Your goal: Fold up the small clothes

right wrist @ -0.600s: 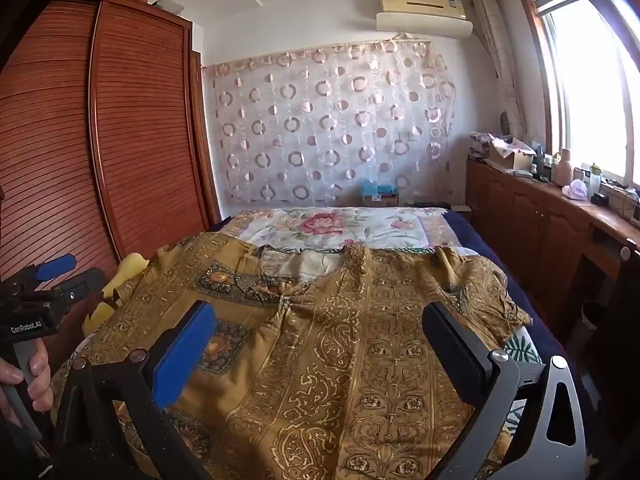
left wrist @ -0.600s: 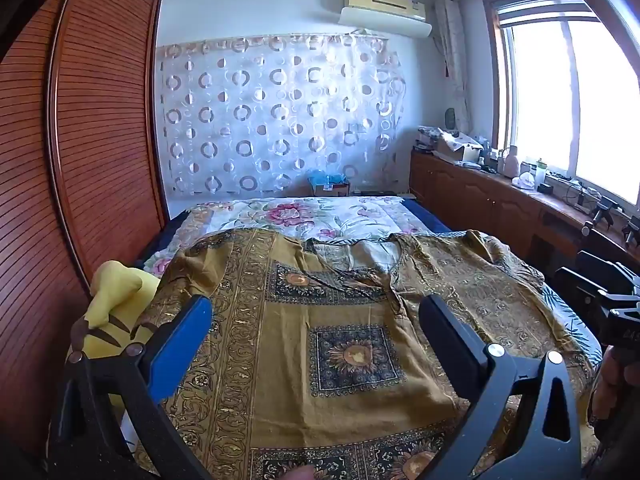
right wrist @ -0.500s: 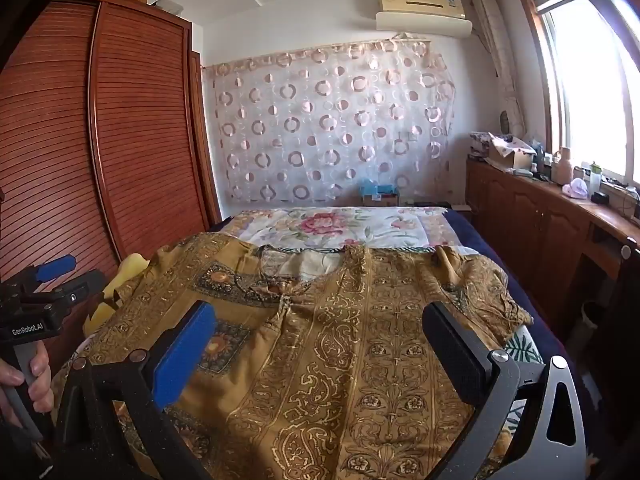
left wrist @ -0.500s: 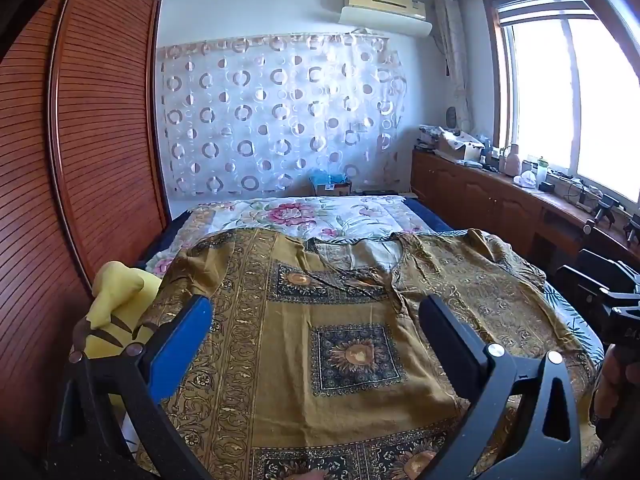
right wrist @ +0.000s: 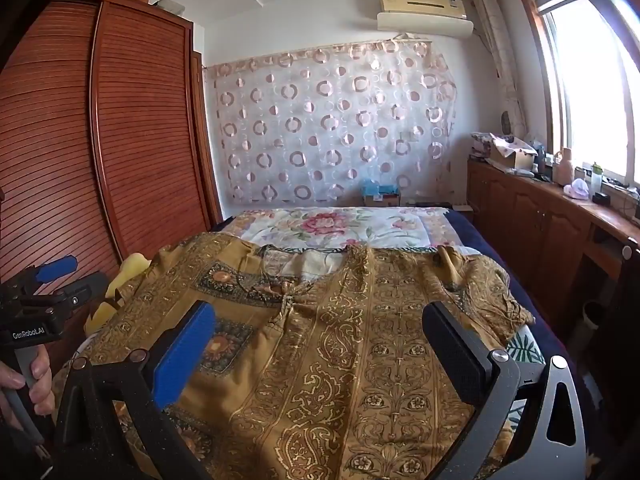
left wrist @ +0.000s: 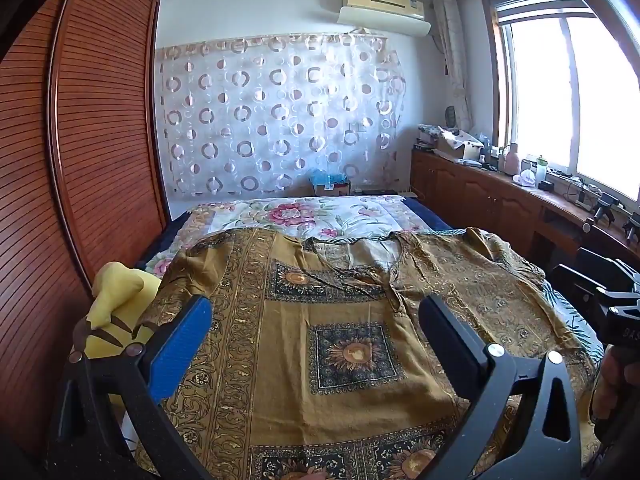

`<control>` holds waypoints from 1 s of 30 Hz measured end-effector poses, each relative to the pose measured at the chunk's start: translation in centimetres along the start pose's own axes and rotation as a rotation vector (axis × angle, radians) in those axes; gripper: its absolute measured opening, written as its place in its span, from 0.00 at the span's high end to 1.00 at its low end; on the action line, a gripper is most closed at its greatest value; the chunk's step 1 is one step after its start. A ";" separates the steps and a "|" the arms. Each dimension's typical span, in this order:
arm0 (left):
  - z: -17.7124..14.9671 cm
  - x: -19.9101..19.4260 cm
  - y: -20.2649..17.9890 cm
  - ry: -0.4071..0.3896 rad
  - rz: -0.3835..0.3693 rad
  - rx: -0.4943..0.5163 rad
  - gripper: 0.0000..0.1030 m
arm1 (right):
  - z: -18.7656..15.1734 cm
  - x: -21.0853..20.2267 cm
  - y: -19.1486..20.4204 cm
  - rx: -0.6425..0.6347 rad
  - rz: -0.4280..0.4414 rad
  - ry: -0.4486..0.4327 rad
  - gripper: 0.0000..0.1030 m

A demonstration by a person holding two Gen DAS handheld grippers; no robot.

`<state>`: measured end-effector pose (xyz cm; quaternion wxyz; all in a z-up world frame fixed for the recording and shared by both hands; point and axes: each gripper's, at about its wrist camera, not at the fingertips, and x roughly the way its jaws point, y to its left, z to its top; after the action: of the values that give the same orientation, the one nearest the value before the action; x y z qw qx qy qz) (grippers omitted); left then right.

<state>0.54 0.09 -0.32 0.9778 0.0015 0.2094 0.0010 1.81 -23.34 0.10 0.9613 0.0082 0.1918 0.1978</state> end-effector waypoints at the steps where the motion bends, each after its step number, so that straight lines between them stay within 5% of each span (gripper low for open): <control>1: 0.1 -0.3 -0.4 0.000 -0.002 0.000 0.00 | 0.0 0.0 0.0 -0.001 -0.001 0.000 0.00; 30: 0.1 -0.9 -1.0 -0.013 0.001 0.006 0.00 | -0.1 0.1 0.2 0.000 -0.007 -0.001 0.00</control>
<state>-0.20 -0.96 0.12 0.9792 0.0047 0.2031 0.0006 1.74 -23.13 0.00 0.9621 0.0076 0.1912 0.1943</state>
